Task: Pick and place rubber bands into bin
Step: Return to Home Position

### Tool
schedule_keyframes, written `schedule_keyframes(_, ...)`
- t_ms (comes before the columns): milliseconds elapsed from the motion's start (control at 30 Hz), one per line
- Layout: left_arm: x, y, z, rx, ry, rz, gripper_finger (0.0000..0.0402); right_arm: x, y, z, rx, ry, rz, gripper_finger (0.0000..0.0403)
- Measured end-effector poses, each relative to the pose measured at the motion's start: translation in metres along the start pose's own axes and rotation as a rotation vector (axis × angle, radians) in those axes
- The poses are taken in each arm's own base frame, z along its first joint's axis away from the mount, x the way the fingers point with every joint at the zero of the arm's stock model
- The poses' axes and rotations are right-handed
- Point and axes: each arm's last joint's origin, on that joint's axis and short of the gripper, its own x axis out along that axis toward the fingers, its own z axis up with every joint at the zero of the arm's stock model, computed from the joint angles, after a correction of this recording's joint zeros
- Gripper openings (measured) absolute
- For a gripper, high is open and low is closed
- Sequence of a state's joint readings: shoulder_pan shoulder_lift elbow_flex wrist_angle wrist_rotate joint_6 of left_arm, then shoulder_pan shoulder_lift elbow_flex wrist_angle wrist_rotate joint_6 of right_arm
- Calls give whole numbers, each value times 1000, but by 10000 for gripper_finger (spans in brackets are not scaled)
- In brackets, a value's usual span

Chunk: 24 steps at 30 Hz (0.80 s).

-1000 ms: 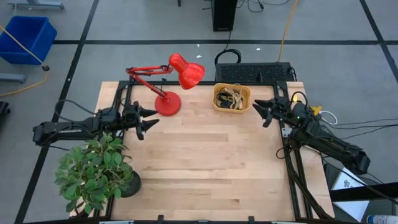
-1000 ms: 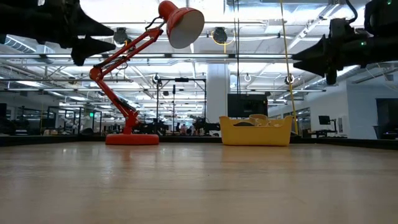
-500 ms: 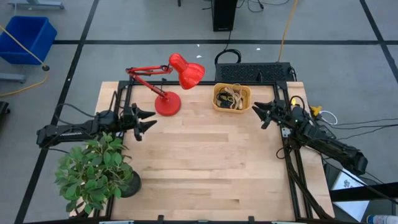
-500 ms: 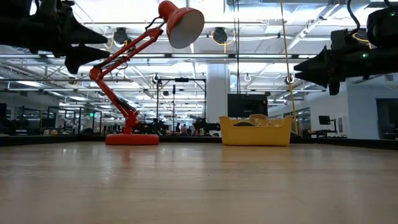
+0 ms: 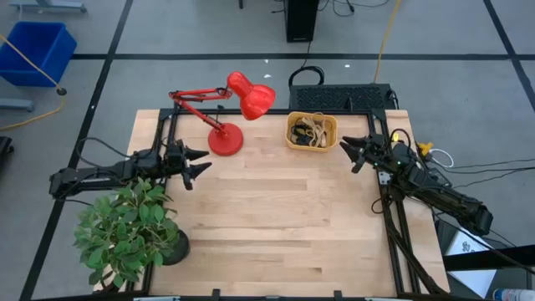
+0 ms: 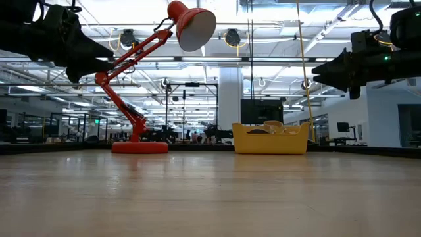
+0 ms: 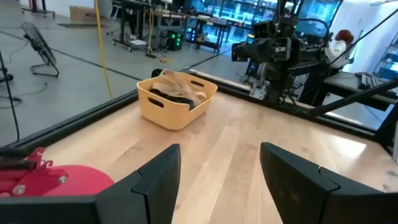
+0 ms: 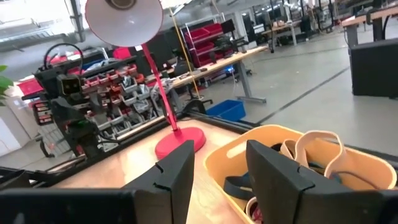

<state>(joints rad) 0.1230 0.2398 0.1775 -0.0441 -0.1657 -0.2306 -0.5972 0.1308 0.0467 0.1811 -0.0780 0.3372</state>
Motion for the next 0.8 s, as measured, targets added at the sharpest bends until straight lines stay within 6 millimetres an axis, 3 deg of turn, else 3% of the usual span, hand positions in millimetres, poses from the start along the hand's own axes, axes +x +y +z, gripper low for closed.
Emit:
schedule_keyframes(267,-1,0,0,40,-4,0,228,-5,0,-2,8,7,-6,139)
schedule_keyframes(800,-21,3,2,29,-101,-27,228,-9,0,-1,20,-14,-21,139)
